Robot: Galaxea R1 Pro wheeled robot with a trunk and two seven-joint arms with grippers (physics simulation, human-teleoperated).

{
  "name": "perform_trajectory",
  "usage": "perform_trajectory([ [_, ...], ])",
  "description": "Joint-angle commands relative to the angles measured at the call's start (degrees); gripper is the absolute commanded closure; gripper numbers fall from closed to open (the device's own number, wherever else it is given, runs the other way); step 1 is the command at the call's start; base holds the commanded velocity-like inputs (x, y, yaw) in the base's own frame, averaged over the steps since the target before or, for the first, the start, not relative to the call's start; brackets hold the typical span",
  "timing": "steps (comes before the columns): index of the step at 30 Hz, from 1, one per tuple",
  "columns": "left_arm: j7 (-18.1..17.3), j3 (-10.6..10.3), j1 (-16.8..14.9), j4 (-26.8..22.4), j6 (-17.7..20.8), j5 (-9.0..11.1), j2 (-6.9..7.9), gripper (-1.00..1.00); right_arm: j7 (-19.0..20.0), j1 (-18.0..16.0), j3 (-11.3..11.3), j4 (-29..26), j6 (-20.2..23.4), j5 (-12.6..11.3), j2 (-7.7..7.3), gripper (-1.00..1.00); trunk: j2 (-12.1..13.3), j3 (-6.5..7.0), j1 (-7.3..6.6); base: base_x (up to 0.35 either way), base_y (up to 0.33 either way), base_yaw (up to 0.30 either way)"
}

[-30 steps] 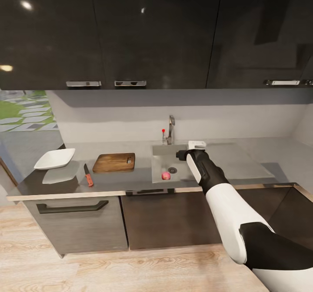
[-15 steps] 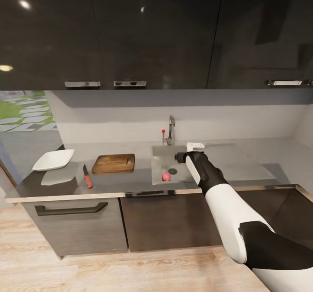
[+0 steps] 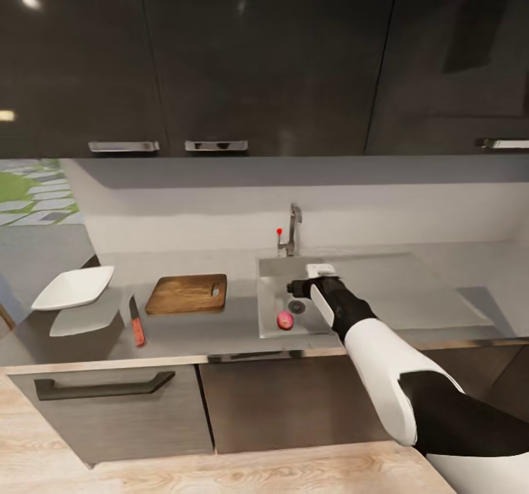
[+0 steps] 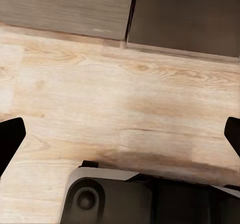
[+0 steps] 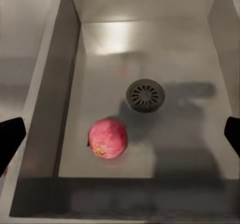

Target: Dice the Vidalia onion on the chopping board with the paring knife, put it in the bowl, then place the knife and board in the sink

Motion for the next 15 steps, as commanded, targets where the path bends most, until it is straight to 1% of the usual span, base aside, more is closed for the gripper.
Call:
perform_trajectory([
  [1, 0.2, -0.1, 0.0, 0.0, -0.1, 0.5, 0.02, -1.00, 0.0, 0.0, 0.1, 0.2, 0.3, -0.2, 0.01, -1.00, -0.1, -0.11, 0.07, 0.331, 0.073, 0.000],
  [6, 0.2, -0.1, 0.0, 0.0, -0.1, 0.5, 0.02, -1.00, 1.0, 0.0, 0.1, 3.3, 0.2, -0.2, 0.01, -1.00, -0.1, -0.11, 0.07, 0.297, 0.061, 0.000],
  [8, 0.2, -0.1, 0.0, 0.1, -0.1, 0.5, 0.02, -1.00, 1.1, 0.0, 0.1, 5.5, 0.1, 0.0, 0.01, -1.00, -0.1, -0.11, 0.07, 0.069, 0.011, 0.000],
  [15, 0.2, -0.1, 0.0, 0.3, -0.1, 0.5, 0.02, -1.00, 1.1, 0.0, 0.0, 6.7, 0.1, 0.0, 0.01, -1.00, -0.1, -0.11, 0.07, 0.018, 0.003, 0.000],
])
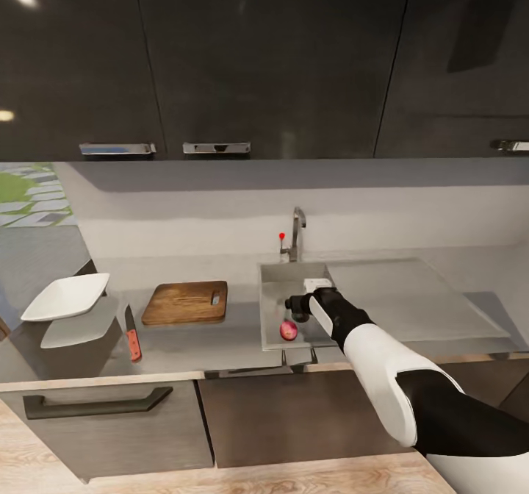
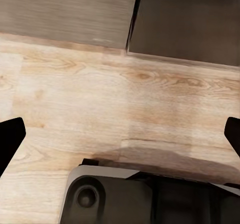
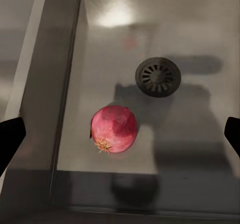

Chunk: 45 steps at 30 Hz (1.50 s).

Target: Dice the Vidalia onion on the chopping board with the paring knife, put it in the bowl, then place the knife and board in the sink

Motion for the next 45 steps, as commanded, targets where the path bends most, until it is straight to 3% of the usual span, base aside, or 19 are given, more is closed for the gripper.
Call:
perform_trajectory([
  [1, 0.2, -0.1, 0.0, 0.0, -0.1, 0.5, 0.02, -1.00, -0.3, 0.0, 0.1, 0.0, 0.3, -0.2, 0.01, -1.00, -0.1, -0.12, 0.04, 0.004, 0.001, 0.000],
  [21, 0.2, -0.1, 0.0, 0.6, -0.1, 0.5, 0.02, -1.00, -0.3, 0.0, 0.0, 2.4, 0.4, -0.3, -0.23, -1.00, -0.1, -1.41, 0.04, 0.004, 0.000, 0.000],
  [34, 0.2, -0.1, 0.0, 1.2, -0.1, 0.5, 0.02, -1.00, -0.4, 0.0, 0.0, 2.6, 0.4, -0.3, -0.75, -1.00, -0.1, -2.60, 0.04, 0.205, 0.000, 0.000],
  [45, 0.2, -0.1, 0.0, 1.3, -0.1, 0.5, 0.02, -1.00, -0.5, 0.0, 0.0, 2.9, 0.4, -0.3, -0.78, -1.00, -0.1, -3.60, 0.04, 0.016, 0.000, 0.000],
])
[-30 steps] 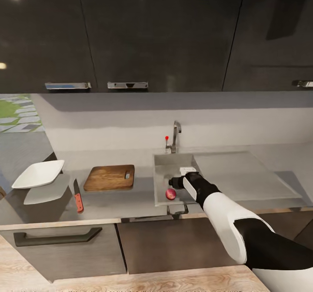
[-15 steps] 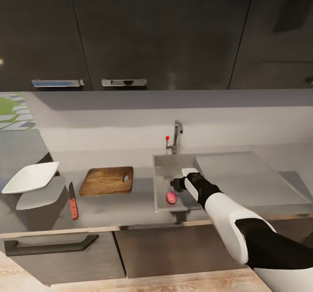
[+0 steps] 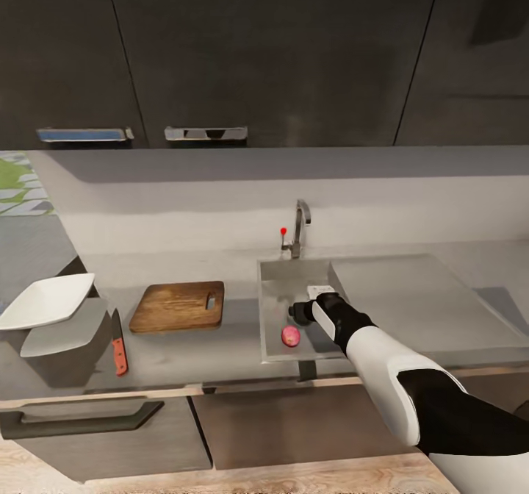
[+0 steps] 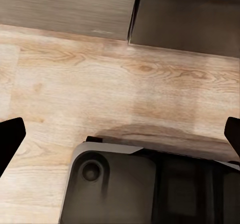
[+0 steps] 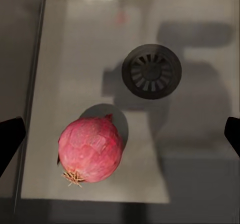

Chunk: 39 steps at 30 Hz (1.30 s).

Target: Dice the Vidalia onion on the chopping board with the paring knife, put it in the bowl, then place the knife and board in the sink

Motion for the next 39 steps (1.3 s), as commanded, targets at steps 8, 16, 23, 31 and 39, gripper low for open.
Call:
perform_trajectory([
  [8, 0.2, -0.1, 0.0, 0.4, -0.1, 0.6, 0.02, -1.00, -0.3, 0.0, 0.1, 0.2, 0.3, -0.2, 0.01, -1.00, -0.1, -0.84, 0.03, 0.000, 0.000, 0.000],
  [16, 0.2, -0.1, 0.0, 0.5, -0.1, 0.6, 0.02, -1.00, -0.3, 0.0, 0.1, 0.2, 0.3, -0.2, 0.02, -1.00, -0.1, -1.57, 0.03, 0.000, 0.000, 0.000],
  [23, 0.2, -0.1, 0.0, 0.7, -0.1, 0.6, 0.00, -1.00, -0.3, 0.0, 0.1, 0.2, 0.3, -0.2, -0.01, -1.00, -0.1, -2.21, 0.03, 0.000, 0.000, 0.000],
  [31, 0.2, -0.1, 0.0, 0.8, -0.1, 0.6, 0.01, -1.00, -0.3, 0.0, 0.1, 0.2, 0.3, -0.2, 0.02, -1.00, -0.1, -2.94, 0.03, 0.000, 0.000, 0.000],
  [39, 0.2, -0.1, 0.0, 0.8, -0.1, 0.6, 0.02, -1.00, -0.3, 0.0, 0.1, 0.2, 0.3, -0.2, -0.01, -1.00, -0.1, -3.67, 0.03, 0.000, 0.091, 0.000],
])
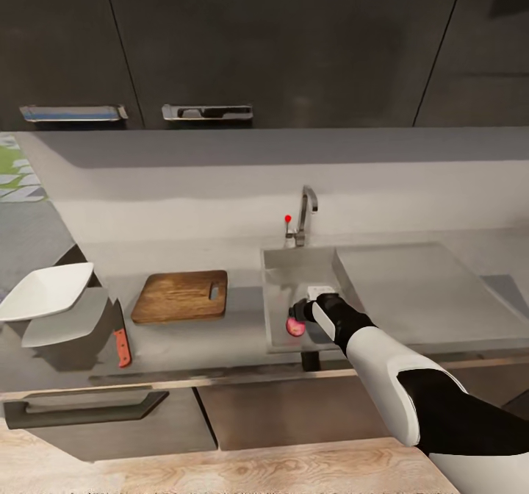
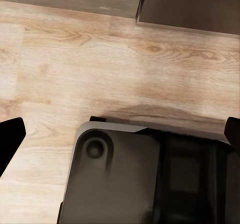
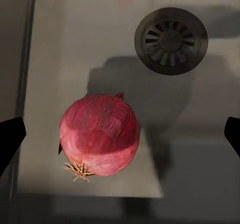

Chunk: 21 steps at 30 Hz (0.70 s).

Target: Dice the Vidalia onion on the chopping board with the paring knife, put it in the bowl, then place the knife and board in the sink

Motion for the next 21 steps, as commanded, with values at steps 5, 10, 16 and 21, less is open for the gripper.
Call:
perform_trajectory([
  [5, 0.2, -0.1, 0.0, -0.1, -0.1, 0.6, 0.02, -1.00, -0.3, 0.0, 0.1, -0.1, 0.3, -0.2, 0.01, -1.00, -0.1, -0.56, 0.03, 0.000, 0.025, 0.000],
  [10, 0.2, -0.1, 0.0, 0.0, -0.1, 0.6, 0.02, -1.00, -0.3, 0.0, 0.1, -0.1, 0.3, -0.2, -0.01, -1.00, -0.1, -1.02, 0.03, 0.000, 0.005, 0.000],
  [16, 0.2, -0.1, 0.0, 0.3, -0.1, 0.6, -0.02, -1.00, -0.3, 0.0, 0.1, -0.1, 0.3, -0.2, -0.01, -1.00, -0.1, -1.57, 0.03, 0.000, 0.001, 0.000],
  [21, 0.2, -0.1, 0.0, 0.4, -0.1, 0.6, -0.02, -1.00, -0.3, 0.0, 0.1, -0.1, 0.3, -0.2, -0.02, -1.00, -0.1, -2.02, 0.03, 0.000, 0.000, 0.000],
])
